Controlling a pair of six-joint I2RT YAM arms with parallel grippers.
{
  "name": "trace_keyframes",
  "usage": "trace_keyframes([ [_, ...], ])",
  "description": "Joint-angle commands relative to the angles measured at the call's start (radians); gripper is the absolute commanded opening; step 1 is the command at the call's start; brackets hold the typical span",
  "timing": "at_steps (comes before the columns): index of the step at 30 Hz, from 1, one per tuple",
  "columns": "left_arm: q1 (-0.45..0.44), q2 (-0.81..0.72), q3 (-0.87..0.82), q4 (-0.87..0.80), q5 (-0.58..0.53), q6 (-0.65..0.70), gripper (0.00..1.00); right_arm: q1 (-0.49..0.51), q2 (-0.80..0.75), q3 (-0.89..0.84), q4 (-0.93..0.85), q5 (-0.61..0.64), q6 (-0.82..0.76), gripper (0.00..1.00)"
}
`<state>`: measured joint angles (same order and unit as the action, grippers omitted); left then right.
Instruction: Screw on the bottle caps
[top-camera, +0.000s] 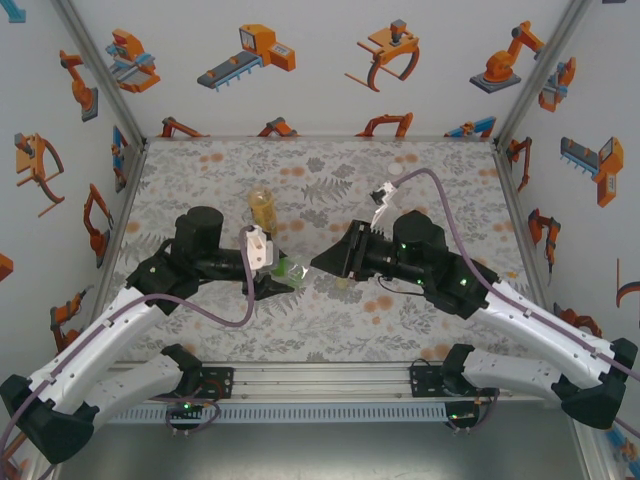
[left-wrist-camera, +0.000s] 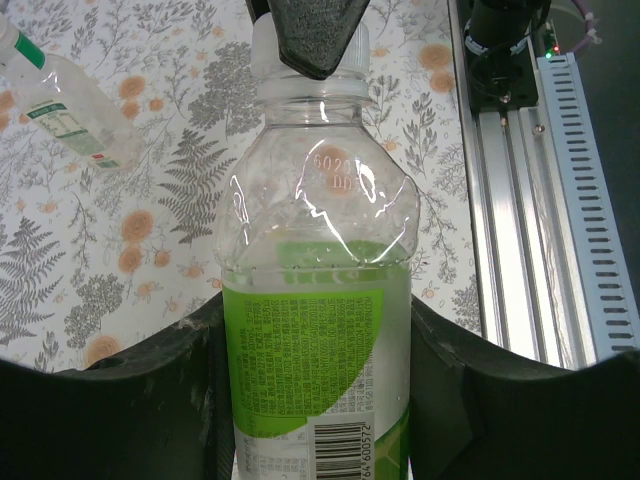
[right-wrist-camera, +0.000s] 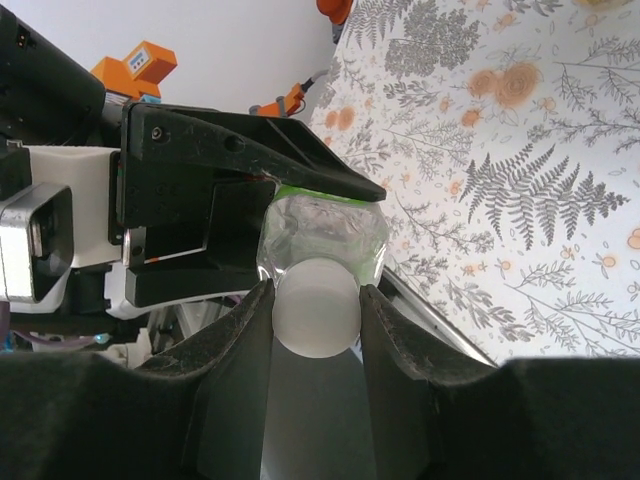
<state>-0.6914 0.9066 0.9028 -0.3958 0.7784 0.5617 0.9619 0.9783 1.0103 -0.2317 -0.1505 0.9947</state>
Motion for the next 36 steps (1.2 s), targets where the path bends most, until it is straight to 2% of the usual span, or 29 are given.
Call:
trace_keyframes([
  [1,-0.014,-0.006,0.008,0.081,0.119,-0.001,0.0,0.003,-0.004,-0.022,0.029,0.026,0.028,0.42],
  [3,-0.015,-0.005,0.008,0.081,0.12,-0.001,0.0,0.002,-0.018,-0.017,0.022,0.035,-0.019,0.47],
  [7,-0.013,-0.005,0.006,0.081,0.116,-0.001,0.0,-0.002,-0.063,-0.024,0.026,0.11,-0.104,0.64],
  [9,-0.012,0.0,0.007,0.081,0.116,-0.003,0.0,-0.004,-0.086,-0.018,0.048,0.114,-0.178,0.68],
  [18,-0.012,0.0,0.005,0.082,0.119,-0.002,0.0,-0.006,-0.176,-0.022,0.125,0.059,-0.645,0.68],
  [22,-0.013,0.002,0.007,0.081,0.123,-0.005,0.0,-0.005,-0.176,0.003,0.104,-0.117,-0.937,0.67],
  [27,-0.012,0.012,0.011,0.073,0.134,-0.003,0.0,-0.006,-0.109,0.119,-0.101,-0.308,-1.271,0.64],
  [32,-0.013,0.016,0.013,0.068,0.138,0.0,0.0,-0.005,-0.074,0.152,-0.184,-0.463,-1.472,0.63],
  [36,-0.011,0.018,0.015,0.066,0.145,0.002,0.0,-0.005,-0.037,0.166,-0.217,-0.444,-1.538,0.61],
])
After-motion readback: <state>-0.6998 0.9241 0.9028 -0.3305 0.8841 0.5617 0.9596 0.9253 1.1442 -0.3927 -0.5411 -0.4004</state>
